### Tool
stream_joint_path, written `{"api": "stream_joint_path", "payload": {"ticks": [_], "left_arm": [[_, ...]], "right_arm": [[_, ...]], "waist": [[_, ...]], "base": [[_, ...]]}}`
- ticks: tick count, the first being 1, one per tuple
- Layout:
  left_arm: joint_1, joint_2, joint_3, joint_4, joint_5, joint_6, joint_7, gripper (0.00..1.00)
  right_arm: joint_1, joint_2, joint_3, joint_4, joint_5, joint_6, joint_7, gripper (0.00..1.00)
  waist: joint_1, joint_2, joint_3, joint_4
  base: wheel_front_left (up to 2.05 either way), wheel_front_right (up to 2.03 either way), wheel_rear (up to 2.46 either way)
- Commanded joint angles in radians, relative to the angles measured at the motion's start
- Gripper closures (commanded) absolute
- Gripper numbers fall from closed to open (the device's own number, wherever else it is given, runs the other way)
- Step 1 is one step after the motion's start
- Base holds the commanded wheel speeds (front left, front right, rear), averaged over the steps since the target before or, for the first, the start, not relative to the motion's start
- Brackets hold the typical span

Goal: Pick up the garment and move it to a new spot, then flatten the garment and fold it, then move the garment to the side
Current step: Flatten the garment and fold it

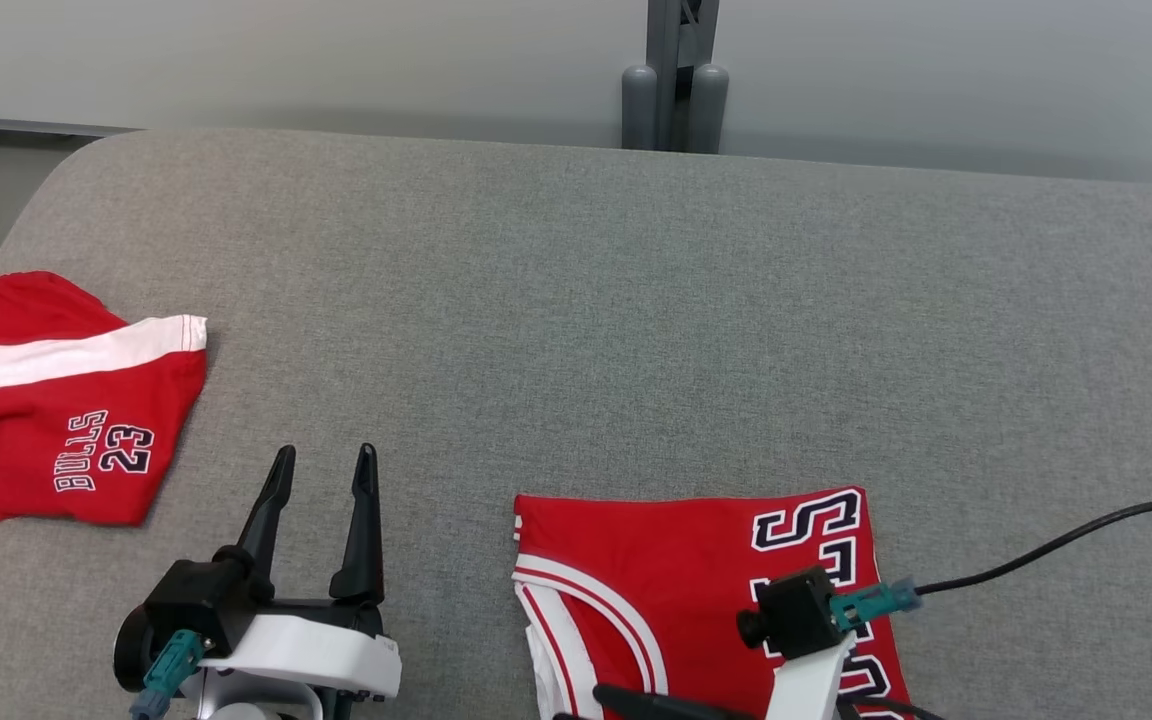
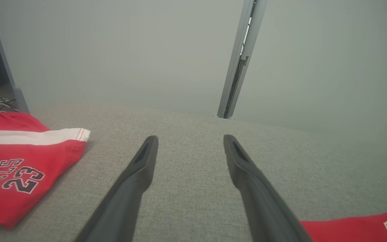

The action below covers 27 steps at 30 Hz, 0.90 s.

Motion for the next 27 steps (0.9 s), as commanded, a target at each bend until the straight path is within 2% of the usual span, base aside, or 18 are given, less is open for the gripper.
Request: {"api": "stream_joint_path", "payload": {"ticks": [1, 5, 9, 14, 16, 20, 27], "left_arm": [[0.006, 0.004, 0.004, 0.002, -0.002, 0.005, -0.001, 0.0], [0.008, 0.004, 0.006, 0.004, -0.004, 0.004, -0.001, 0.0], [0.009, 0.004, 0.016, -0.012, 0.004, 0.0, -0.001, 0.0], [0.002, 0.004, 0.029, -0.045, 0.01, -0.005, -0.001, 0.0], [-0.003, 0.004, 0.031, -0.058, 0.011, -0.006, -0.001, 0.0], [-0.009, 0.004, 0.031, -0.084, 0.016, -0.007, -0.001, 0.0], [0.003, 0.004, 0.028, -0.099, 0.018, -0.002, -0.001, 0.0]], "right_arm": [[-0.013, -0.006, -0.006, -0.007, 0.003, 0.002, -0.013, 0.0], [-0.029, -0.009, -0.056, -0.008, -0.018, 0.002, -0.065, 0.0], [-0.054, -0.015, -0.157, -0.002, -0.087, 0.002, -0.173, 0.0], [-0.089, -0.032, -0.323, 0.028, -0.258, 0.002, -0.355, 0.0], [-0.1, -0.045, -0.387, 0.042, -0.361, 0.002, -0.434, 0.0], [-0.083, -0.025, -0.5, 0.076, -0.518, 0.002, -0.567, 0.0], [-0.013, 0.002, -0.589, 0.108, -0.735, 0.002, -0.728, 0.0]], "waist": [[0.0, 0.0, -0.003, -0.003], [0.0, 0.0, -0.017, -0.014], [0.0, 0.0, -0.028, -0.035], [0.0, 0.0, -0.032, -0.071], [0.0, 0.0, -0.033, -0.086], [0.0, 0.0, -0.034, -0.111], [0.0, 0.0, -0.037, -0.139]], "base": [[0.0, 0.0, 0.0], [0.0, 0.0, 0.0], [0.0, 0.0, 0.0], [0.0, 0.0, 0.0], [0.0, 0.0, 0.0], [0.0, 0.0, 0.0], [0.0, 0.0, 0.0]]}}
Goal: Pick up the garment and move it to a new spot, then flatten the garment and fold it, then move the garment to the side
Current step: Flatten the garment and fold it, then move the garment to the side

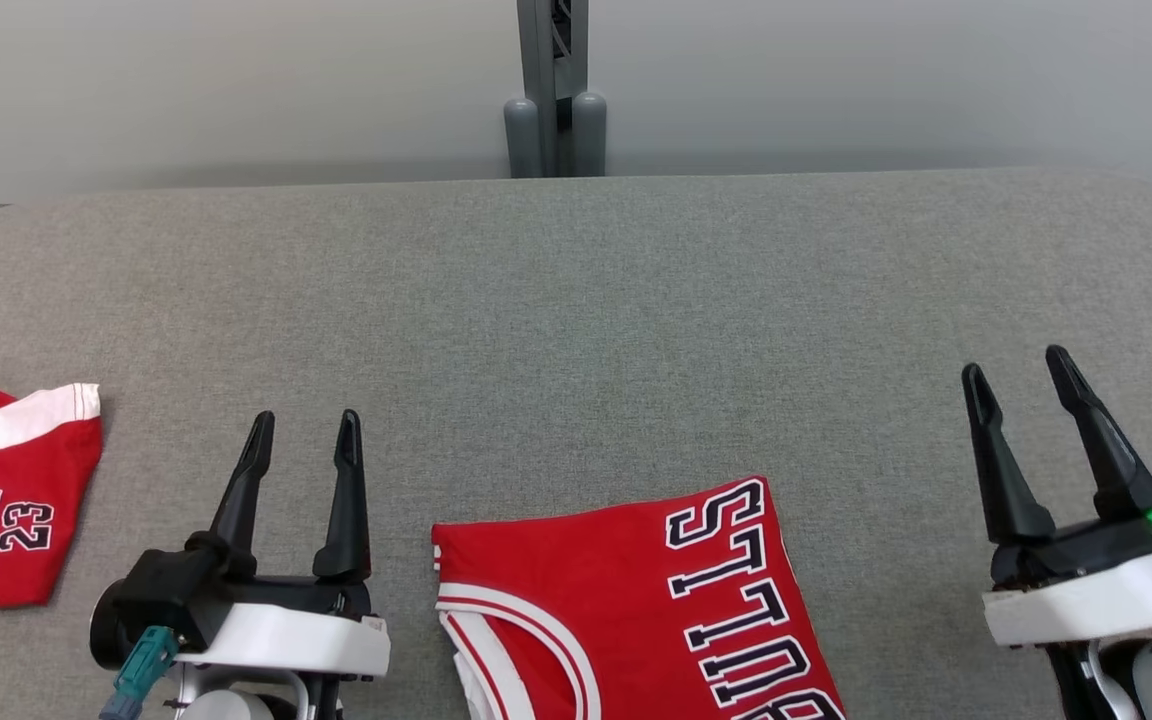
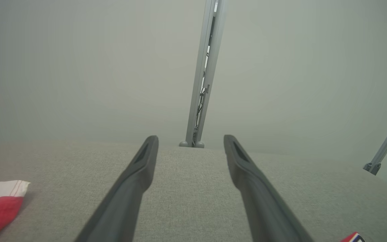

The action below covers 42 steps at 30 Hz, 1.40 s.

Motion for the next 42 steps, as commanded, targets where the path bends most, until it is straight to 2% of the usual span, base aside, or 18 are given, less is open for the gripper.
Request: {"api": "stream_joint_path", "payload": {"ticks": [1, 5, 10, 19, 22, 26, 31, 35, 38, 42], "left_arm": [[0.004, 0.004, -0.002, 0.0, 0.004, 0.003, -0.001, 0.0], [0.017, 0.004, -0.01, 0.012, 0.0, -0.002, -0.001, 0.0], [0.022, 0.004, 0.001, 0.017, -0.024, 0.004, -0.001, 0.0], [0.022, 0.004, 0.01, 0.024, -0.013, -0.005, -0.001, 0.0], [0.025, 0.004, 0.006, 0.026, -0.014, -0.006, -0.001, 0.0], [0.027, 0.004, 0.002, 0.03, -0.015, -0.005, -0.001, 0.0], [0.016, 0.004, 0.002, 0.035, -0.011, -0.006, -0.001, 0.0], [-0.002, 0.004, -0.003, 0.036, -0.03, -0.006, -0.001, 0.0], [-0.018, 0.005, -0.009, 0.035, -0.025, -0.008, -0.001, 0.0], [-0.036, 0.004, -0.021, 0.042, -0.014, -0.006, -0.001, 0.0]], "right_arm": [[0.026, 0.003, -0.018, 0.013, -0.026, 0.002, -0.016, 0.0], [0.089, 0.058, -0.052, 0.011, -0.057, 0.001, -0.025, 0.0], [0.115, 0.078, -0.048, 0.007, -0.07, 0.001, -0.025, 0.0], [0.103, 0.068, -0.046, 0.016, -0.051, 0.001, -0.026, 0.0], [0.105, 0.061, -0.014, 0.028, -0.006, 0.001, -0.025, 0.0], [0.108, -0.003, 0.11, 0.065, 0.093, 0.001, -0.02, 0.0], [0.08, -0.116, 0.283, 0.077, 0.352, 0.001, 0.134, 0.0], [0.057, -0.186, 0.347, 0.072, 0.522, 0.001, 0.252, 0.0], [0.03, -0.23, 0.381, 0.072, 0.582, 0.001, 0.317, 0.0], [-0.015, -0.266, 0.437, 0.085, 0.593, 0.001, 0.372, 0.0]], "waist": [[0.0, -0.0001, -0.003, -0.003], [0.0, -0.0001, -0.003, -0.008], [0.0, -0.0001, 0.0, -0.008], [0.0, -0.0001, -0.002, 0.0], [0.0, -0.0001, -0.003, 0.004], [0.0, -0.0001, 0.0, 0.007], [0.0, -0.0001, 0.018, 0.007], [0.0, -0.0001, 0.04, 0.011], [0.0, -0.0001, 0.062, 0.017], [0.0, -0.0001, 0.089, 0.027]], "base": [[0.0, 0.0, 0.0], [0.0, 0.0, 0.0], [0.0, 0.0, 0.0], [0.0, 0.0, 0.0], [0.0, 0.0, 0.0], [0.0, 0.0, 0.0], [0.0, 0.0, 0.0], [0.0, 0.0, 0.0], [0.0, 0.0, 0.0], [0.0, 0.0, 0.0]]}}
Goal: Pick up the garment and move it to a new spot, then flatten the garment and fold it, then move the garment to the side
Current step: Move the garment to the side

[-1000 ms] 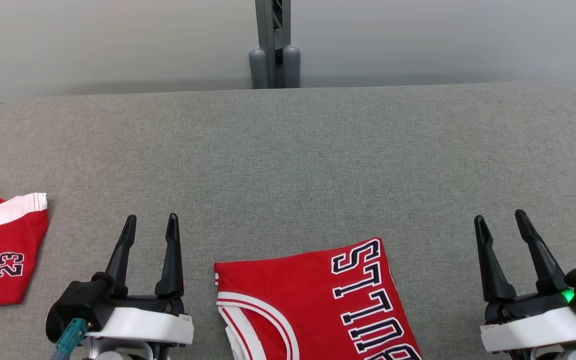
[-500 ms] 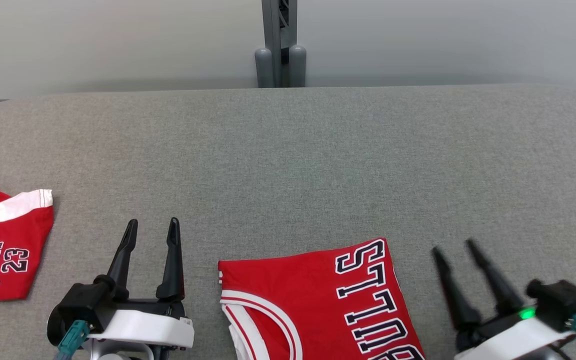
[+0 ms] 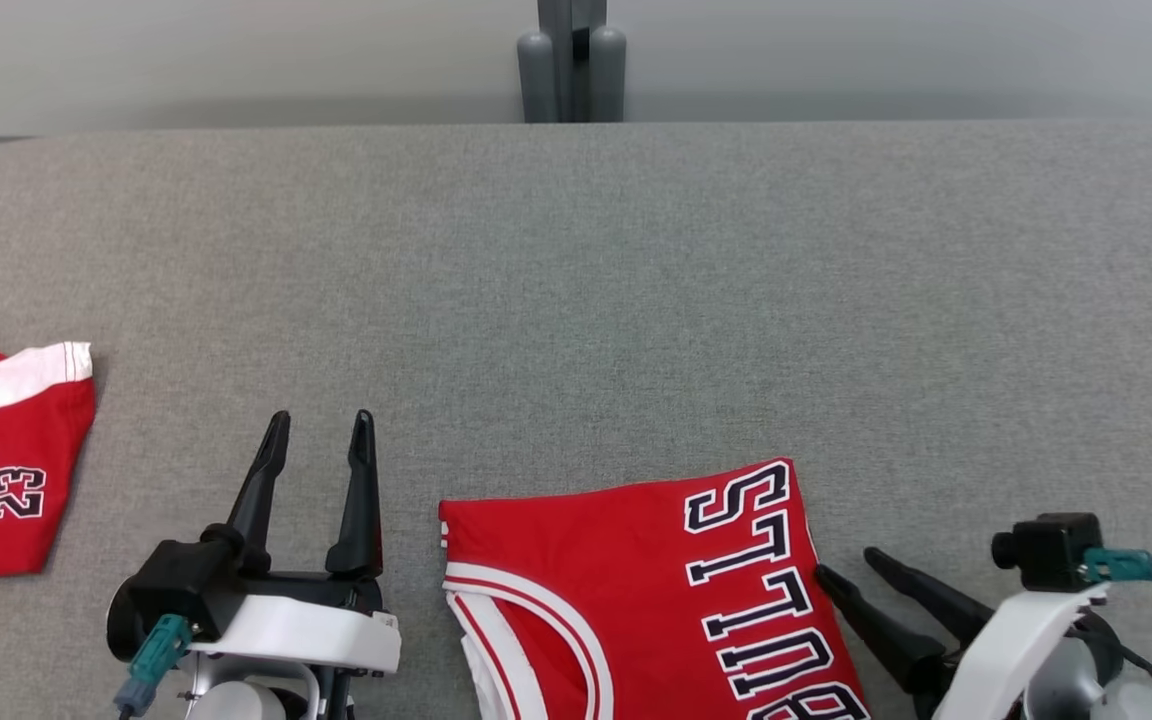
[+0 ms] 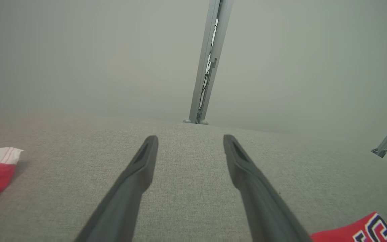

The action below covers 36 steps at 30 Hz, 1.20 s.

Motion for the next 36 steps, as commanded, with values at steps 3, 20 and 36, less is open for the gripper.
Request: {"api": "stream_joint_path", "payload": {"ticks": [3, 20, 36], "left_arm": [[-0.025, 0.004, -0.009, 0.008, 0.016, -0.002, -0.001, 0.0], [-0.045, 0.004, -0.026, 0.014, 0.028, -0.002, -0.001, 0.0], [-0.083, 0.004, -0.061, 0.025, 0.077, -0.011, -0.001, 0.0]], "right_arm": [[-0.044, -0.007, 0.042, 0.018, 0.021, 0.0, 0.039, 0.0], [-0.159, -0.008, 0.141, 0.115, -0.039, 0.0, 0.026, 1.0], [-0.345, -0.151, 0.059, 0.204, -0.086, -0.001, -0.033, 1.0]], "waist": [[0.0, -0.0001, 0.029, 0.018], [0.0, -0.0001, 0.069, 0.06], [0.0, -0.0001, 0.16, -0.031]], "base": [[0.0, 0.0, 0.0], [0.0, 0.0, 0.0], [0.0, 0.0, 0.0]]}}
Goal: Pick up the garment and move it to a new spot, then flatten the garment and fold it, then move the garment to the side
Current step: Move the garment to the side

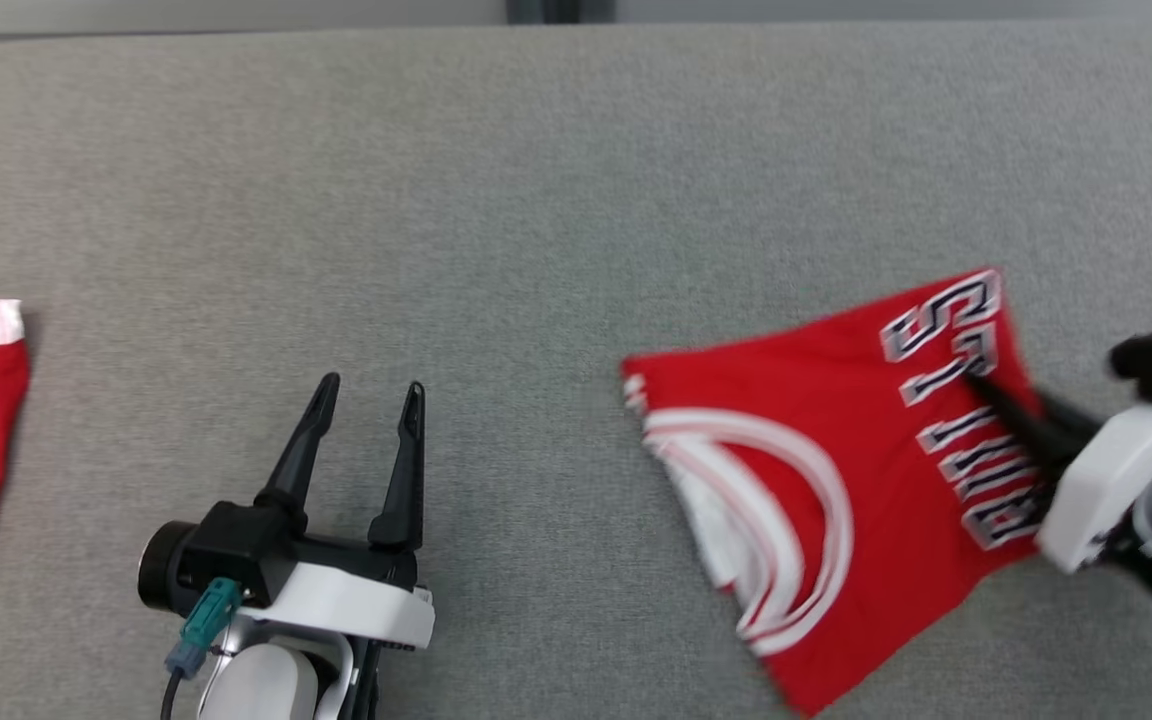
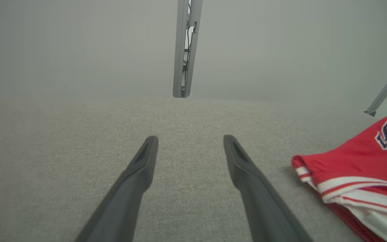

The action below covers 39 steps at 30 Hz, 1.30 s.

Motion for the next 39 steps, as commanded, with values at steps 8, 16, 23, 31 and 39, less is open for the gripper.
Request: {"api": "stream_joint_path", "payload": {"ticks": [8, 16, 23, 31, 39], "left_arm": [[-0.069, 0.005, -0.012, 0.001, 0.041, -0.008, -0.001, 0.0], [-0.083, 0.005, -0.008, 0.008, 0.057, -0.013, -0.001, 0.0], [-0.088, 0.005, -0.008, 0.005, 0.047, -0.001, 0.0, 0.0], [-0.089, 0.007, -0.003, 0.004, 0.038, 0.003, 0.0, 0.0], [-0.084, 0.007, -0.009, 0.013, 0.025, 0.005, 0.0, 0.0]], "right_arm": [[-0.119, -0.129, -0.145, 0.182, -0.045, -0.002, -0.122, 1.0], [-0.22, -0.143, -0.277, 0.419, -0.141, -0.002, -0.212, 1.0], [-0.333, -0.13, -0.422, 0.646, -0.283, -0.002, -0.304, 1.0], [-0.401, -0.095, -0.486, 0.757, -0.396, -0.002, -0.326, 0.65], [-0.433, -0.074, -0.498, 0.761, -0.466, -0.002, -0.342, 0.0]], "waist": [[-0.0001, -0.0001, 0.111, -0.055], [-0.0001, -0.0001, 0.161, -0.068], [-0.0001, -0.0001, 0.193, -0.057], [-0.0001, -0.0001, 0.214, -0.046], [-0.0001, -0.0001, 0.196, -0.037]], "base": [[0.0, 0.0, 0.0], [0.0, 0.0, 0.0], [0.0, 0.0, 0.0], [0.0, 0.0, 0.0], [0.0, 0.0, 0.0]]}}
